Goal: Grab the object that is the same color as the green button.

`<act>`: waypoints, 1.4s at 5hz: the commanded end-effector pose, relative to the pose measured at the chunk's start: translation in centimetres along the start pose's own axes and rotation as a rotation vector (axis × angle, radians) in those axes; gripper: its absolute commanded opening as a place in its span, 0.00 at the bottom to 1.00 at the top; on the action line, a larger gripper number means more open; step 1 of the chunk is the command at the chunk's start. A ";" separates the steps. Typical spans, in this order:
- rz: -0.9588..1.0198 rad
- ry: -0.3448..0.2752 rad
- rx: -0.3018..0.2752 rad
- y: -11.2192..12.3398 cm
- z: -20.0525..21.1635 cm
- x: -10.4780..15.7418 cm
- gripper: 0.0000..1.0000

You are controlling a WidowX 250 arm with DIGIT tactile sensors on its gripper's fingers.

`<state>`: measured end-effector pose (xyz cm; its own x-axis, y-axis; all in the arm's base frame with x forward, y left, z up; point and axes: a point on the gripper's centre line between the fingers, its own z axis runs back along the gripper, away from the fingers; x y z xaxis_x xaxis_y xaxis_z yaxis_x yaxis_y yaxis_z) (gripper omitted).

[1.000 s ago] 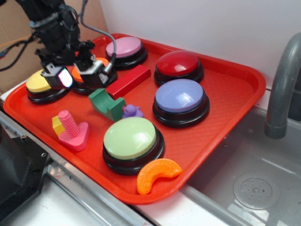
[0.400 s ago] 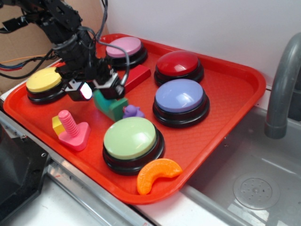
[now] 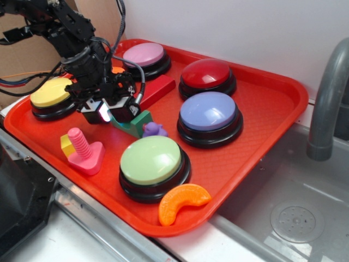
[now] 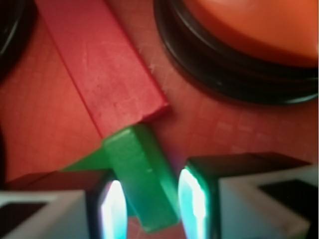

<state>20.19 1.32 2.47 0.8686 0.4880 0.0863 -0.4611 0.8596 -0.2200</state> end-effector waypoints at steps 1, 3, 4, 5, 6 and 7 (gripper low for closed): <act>-0.026 -0.045 0.019 -0.8 2.1 0.5 0.00; -0.101 -0.059 0.055 -2.3 6.5 0.4 0.00; -0.197 -0.017 0.096 -3.1 9.3 0.2 0.00; -0.297 0.040 0.199 -4.0 12.0 -0.5 0.00; -0.342 0.073 0.232 -4.0 14.3 -1.0 0.00; -0.283 0.006 0.174 -3.6 14.5 -1.6 0.00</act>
